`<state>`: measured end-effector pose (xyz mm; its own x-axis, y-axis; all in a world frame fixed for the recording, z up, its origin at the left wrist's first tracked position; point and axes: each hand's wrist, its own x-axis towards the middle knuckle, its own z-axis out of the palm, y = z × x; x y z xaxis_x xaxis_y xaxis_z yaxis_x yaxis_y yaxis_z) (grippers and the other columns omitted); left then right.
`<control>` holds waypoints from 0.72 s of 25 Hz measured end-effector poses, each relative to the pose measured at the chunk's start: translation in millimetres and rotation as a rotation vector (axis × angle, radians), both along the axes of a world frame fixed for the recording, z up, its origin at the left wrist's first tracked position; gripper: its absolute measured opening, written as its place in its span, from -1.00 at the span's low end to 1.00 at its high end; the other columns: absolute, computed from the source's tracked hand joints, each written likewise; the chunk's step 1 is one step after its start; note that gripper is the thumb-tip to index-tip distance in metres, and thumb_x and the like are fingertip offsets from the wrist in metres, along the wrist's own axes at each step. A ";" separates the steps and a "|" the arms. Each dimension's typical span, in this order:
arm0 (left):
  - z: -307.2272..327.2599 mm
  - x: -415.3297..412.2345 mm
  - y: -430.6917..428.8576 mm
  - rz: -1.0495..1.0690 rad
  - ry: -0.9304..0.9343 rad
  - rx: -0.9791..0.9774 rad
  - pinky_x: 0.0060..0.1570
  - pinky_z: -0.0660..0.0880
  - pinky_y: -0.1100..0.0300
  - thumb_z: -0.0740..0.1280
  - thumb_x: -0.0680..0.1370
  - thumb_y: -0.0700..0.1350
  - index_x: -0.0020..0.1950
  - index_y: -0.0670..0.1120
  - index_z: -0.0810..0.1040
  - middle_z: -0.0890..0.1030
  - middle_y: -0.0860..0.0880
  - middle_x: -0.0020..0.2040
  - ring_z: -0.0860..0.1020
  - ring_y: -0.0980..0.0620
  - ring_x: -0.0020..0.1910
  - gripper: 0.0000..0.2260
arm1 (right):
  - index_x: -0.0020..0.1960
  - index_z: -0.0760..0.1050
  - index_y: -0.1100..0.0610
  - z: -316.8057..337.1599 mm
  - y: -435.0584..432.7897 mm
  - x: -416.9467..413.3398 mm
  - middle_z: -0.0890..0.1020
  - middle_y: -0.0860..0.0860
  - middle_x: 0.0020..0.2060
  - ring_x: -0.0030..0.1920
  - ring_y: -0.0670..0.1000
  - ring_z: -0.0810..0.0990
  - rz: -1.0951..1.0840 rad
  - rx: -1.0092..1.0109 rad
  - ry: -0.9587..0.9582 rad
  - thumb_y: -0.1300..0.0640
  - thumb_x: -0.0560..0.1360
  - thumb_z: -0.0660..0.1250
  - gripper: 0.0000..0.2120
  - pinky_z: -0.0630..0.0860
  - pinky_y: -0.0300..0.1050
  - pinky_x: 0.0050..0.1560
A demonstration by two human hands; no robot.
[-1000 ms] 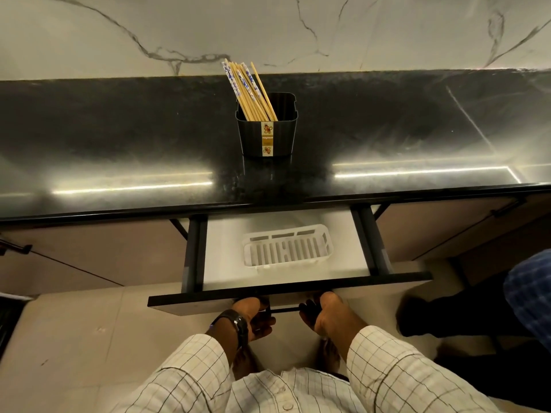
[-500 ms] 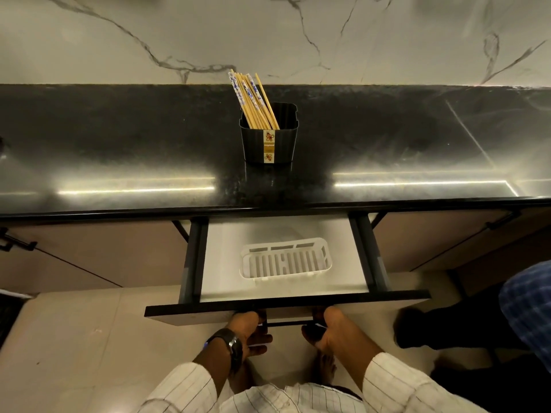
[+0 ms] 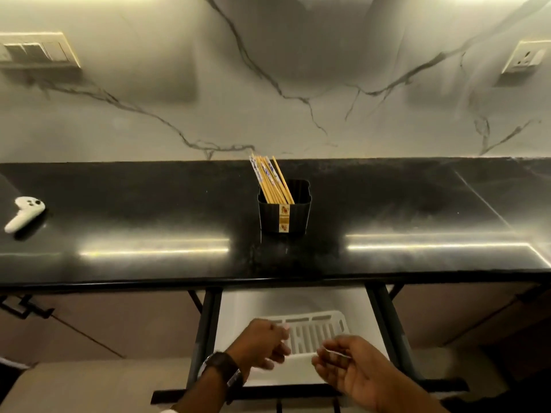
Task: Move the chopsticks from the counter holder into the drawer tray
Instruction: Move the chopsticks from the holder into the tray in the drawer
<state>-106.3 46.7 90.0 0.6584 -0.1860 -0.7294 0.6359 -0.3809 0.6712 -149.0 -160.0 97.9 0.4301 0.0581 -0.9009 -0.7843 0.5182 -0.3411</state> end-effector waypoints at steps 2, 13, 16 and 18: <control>7.3 26.7 -2.0 0.036 -0.168 0.038 -0.05 0.59 0.09 0.26 0.65 0.03 0.10 -0.16 0.59 0.71 -0.16 -0.01 0.64 -0.02 -0.13 -0.73 | 0.02 0.58 0.40 7.5 5.2 31.3 0.70 0.31 -0.25 -0.13 0.27 0.67 -0.029 -0.031 -0.102 0.30 0.57 0.30 -0.84 0.64 0.14 0.00; 51.2 149.2 -25.2 0.183 -0.924 0.320 -0.17 0.55 0.17 0.34 0.60 -0.05 -0.08 -0.01 0.60 0.64 0.05 -0.21 0.59 0.09 -0.22 -0.89 | 0.05 0.61 0.17 76.0 -3.4 220.4 0.73 0.13 -0.12 -0.20 0.00 0.68 0.283 -0.646 -0.784 0.16 0.62 0.33 -0.89 0.67 -0.15 -0.15; 54.5 175.6 -21.5 0.145 -1.070 0.420 -0.12 0.54 0.22 0.33 0.60 -0.07 0.04 0.01 0.60 0.62 0.09 -0.05 0.58 0.14 -0.10 -0.92 | 0.02 0.61 0.11 84.5 4.9 276.3 0.72 0.04 -0.16 -0.17 -0.04 0.70 0.335 -0.948 -0.989 0.20 0.61 0.35 -0.93 0.69 -0.14 -0.10; 56.3 188.3 -18.1 0.085 -1.114 0.468 0.00 0.58 0.19 0.32 0.61 -0.09 0.20 0.01 0.58 0.61 0.08 0.11 0.59 0.12 0.03 -0.82 | 0.09 0.63 0.08 79.8 15.8 309.6 0.72 -0.01 -0.07 -0.05 -0.06 0.70 0.384 -1.127 -1.061 0.21 0.58 0.39 -0.88 0.69 -0.05 0.04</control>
